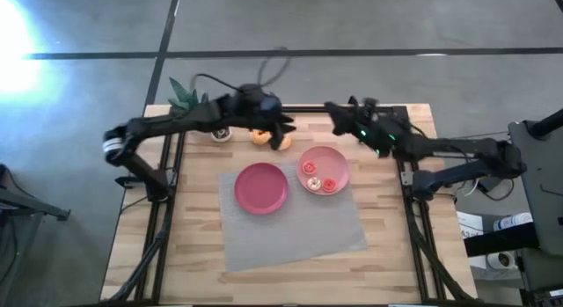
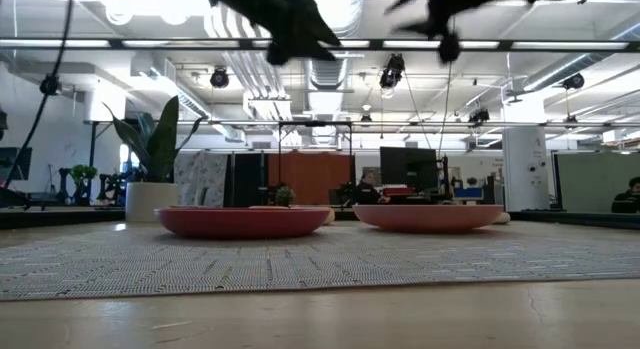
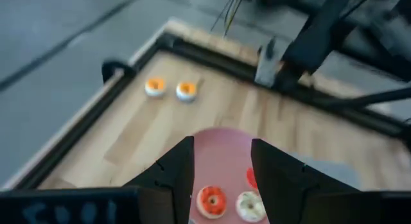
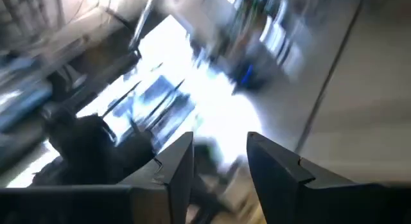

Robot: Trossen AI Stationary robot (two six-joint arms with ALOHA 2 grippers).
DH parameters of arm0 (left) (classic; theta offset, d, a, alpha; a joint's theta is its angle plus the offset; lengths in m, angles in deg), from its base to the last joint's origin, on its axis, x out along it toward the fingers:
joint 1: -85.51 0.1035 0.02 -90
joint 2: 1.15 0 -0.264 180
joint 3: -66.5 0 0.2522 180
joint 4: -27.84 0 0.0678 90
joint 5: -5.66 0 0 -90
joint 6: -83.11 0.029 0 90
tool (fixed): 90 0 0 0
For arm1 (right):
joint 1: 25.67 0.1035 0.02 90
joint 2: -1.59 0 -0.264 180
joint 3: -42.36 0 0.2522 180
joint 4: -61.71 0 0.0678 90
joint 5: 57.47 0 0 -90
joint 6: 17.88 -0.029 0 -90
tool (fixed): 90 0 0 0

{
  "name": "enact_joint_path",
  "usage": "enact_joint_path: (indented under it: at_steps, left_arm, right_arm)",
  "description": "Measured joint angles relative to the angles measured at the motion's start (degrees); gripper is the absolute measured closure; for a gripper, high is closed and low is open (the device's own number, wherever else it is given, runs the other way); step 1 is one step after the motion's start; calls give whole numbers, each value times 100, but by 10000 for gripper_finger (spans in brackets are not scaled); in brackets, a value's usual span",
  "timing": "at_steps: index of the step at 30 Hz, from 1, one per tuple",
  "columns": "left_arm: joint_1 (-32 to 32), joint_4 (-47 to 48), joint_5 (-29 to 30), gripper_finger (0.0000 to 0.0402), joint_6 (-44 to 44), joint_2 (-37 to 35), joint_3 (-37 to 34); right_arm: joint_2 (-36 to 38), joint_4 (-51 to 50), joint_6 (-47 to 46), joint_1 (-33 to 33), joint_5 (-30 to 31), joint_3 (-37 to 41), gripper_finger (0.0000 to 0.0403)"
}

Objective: Pick & Place donuts
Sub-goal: Put the small blue donut on the pink plate

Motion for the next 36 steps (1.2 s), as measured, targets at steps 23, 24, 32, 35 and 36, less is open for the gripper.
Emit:
enact_joint_path:
  at_steps: [23,24,32,35,36]
  left_arm:
    - [17,2502,216,274,-1094,-1384,-52]
    - [16,2505,216,274,-1096,-1382,-52]
    - [15,2500,228,274,-1042,-1384,-52]
    - [13,2494,307,274,-994,-1384,-52]
    - [13,2485,350,274,-982,-1384,-52]
  right_arm:
    - [-2023,-6465,-95,-2957,-1897,-692,285]
    - [-2079,-6470,19,-2980,-1903,-704,287]
    - [-2721,-6648,336,-3039,-1605,-802,299]
    - [-2990,-6638,449,-3033,-1519,-910,300]
    - [-3071,-6633,475,-3029,-1472,-951,300]
